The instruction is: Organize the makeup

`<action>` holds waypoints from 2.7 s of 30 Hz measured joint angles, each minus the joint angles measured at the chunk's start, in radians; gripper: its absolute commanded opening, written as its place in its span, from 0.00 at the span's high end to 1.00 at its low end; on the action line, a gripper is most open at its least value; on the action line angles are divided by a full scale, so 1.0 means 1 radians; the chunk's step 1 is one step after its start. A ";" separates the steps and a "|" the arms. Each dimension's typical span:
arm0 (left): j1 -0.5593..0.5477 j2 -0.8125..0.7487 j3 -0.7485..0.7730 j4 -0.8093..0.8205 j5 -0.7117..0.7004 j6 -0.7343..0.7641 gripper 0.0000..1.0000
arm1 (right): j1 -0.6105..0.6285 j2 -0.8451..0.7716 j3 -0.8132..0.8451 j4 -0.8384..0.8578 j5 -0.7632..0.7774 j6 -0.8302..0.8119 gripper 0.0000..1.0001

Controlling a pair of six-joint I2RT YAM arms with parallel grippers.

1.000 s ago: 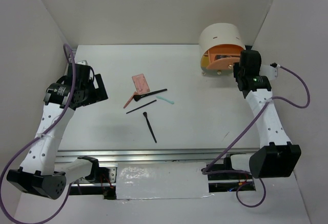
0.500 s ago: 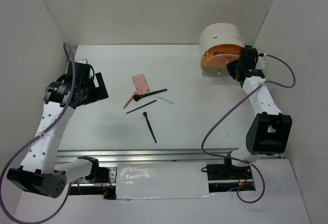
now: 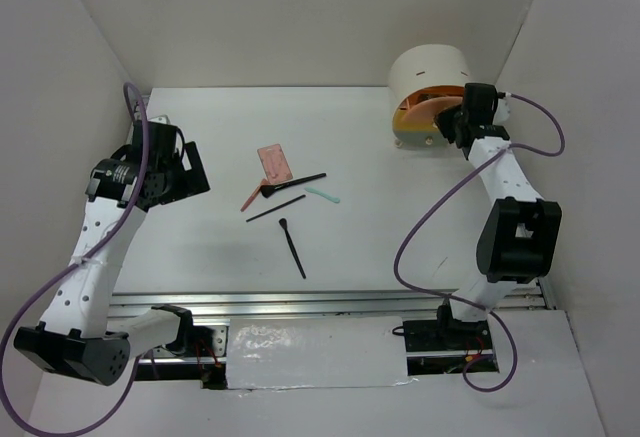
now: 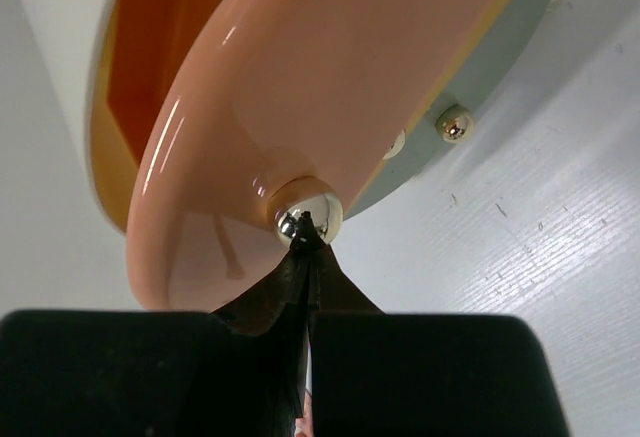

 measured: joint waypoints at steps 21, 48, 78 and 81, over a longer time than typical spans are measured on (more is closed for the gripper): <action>0.000 0.021 0.006 -0.001 -0.047 -0.002 0.01 | -0.011 0.160 0.143 0.067 -0.075 0.030 0.97; 0.000 0.019 0.003 -0.002 -0.055 0.001 0.01 | -0.137 0.170 -0.389 0.914 -0.406 0.137 0.43; 0.000 0.072 0.061 -0.008 -0.030 0.000 0.01 | -0.181 0.268 -0.311 0.937 -0.466 0.086 0.45; 0.000 0.080 0.063 -0.008 -0.029 0.000 0.01 | -0.183 0.284 -0.294 0.935 -0.467 0.081 0.52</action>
